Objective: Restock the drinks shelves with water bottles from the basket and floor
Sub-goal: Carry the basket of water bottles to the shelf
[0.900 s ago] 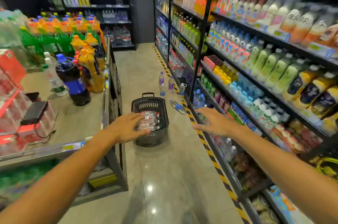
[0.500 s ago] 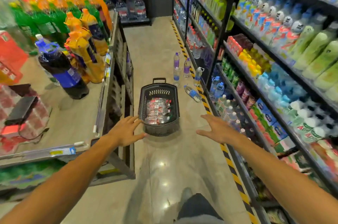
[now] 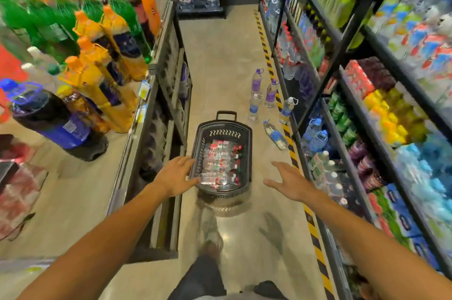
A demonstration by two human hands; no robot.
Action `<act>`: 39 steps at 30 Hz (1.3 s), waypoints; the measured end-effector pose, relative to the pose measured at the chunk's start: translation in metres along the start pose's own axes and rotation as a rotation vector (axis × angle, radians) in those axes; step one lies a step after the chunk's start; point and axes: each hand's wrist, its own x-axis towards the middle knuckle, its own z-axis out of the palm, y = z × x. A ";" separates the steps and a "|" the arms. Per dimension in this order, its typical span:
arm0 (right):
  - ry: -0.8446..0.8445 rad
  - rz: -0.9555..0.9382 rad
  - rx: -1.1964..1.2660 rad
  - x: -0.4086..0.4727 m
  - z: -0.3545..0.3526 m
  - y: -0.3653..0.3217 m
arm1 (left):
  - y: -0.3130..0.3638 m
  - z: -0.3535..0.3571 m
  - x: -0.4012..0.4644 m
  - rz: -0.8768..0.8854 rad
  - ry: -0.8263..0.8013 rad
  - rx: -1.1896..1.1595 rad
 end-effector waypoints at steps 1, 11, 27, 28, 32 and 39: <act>-0.006 0.009 0.024 0.021 -0.003 -0.003 | -0.008 0.001 0.020 -0.009 -0.015 -0.006; -0.007 0.235 0.204 0.194 0.006 0.007 | -0.091 0.007 0.210 -0.052 -0.149 -0.074; -0.112 0.315 0.365 0.434 0.143 0.138 | -0.152 0.192 0.401 -0.385 -0.288 -0.469; -0.109 0.313 0.353 0.445 0.157 0.147 | -0.156 0.207 0.409 -0.402 -0.268 -0.513; -0.034 0.380 0.512 0.475 0.208 0.166 | -0.171 0.263 0.439 -0.423 -0.258 -0.584; 0.207 0.290 0.764 0.524 0.278 0.170 | -0.203 0.337 0.484 -0.487 -0.130 -0.788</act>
